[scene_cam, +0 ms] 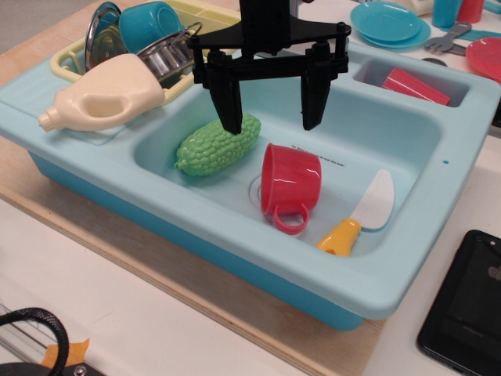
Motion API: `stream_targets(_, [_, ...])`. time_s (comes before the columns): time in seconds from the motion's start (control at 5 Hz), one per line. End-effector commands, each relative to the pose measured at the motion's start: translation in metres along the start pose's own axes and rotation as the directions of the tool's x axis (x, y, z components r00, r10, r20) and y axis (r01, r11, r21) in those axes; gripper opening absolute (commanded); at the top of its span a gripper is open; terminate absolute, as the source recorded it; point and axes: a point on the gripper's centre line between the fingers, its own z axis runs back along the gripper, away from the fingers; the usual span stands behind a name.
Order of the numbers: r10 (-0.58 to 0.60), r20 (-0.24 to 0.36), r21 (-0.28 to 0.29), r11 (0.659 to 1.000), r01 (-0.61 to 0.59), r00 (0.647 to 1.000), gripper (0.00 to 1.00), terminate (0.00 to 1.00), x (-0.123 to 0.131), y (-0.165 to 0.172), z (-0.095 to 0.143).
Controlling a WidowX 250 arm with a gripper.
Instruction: Flip cup upright
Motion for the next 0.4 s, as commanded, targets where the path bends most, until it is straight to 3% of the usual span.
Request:
stream_targets(0.0, [0.000, 0.000, 0.000, 1.000, 0.000, 1.000, 1.00, 0.00, 0.0000, 0.0000, 0.0000])
stream_targets(0.2, [0.011, 0.049, -0.089, 0.996, -0.007, 0.999, 1.00, 0.00, -0.0015, 0.0054, -0.0063])
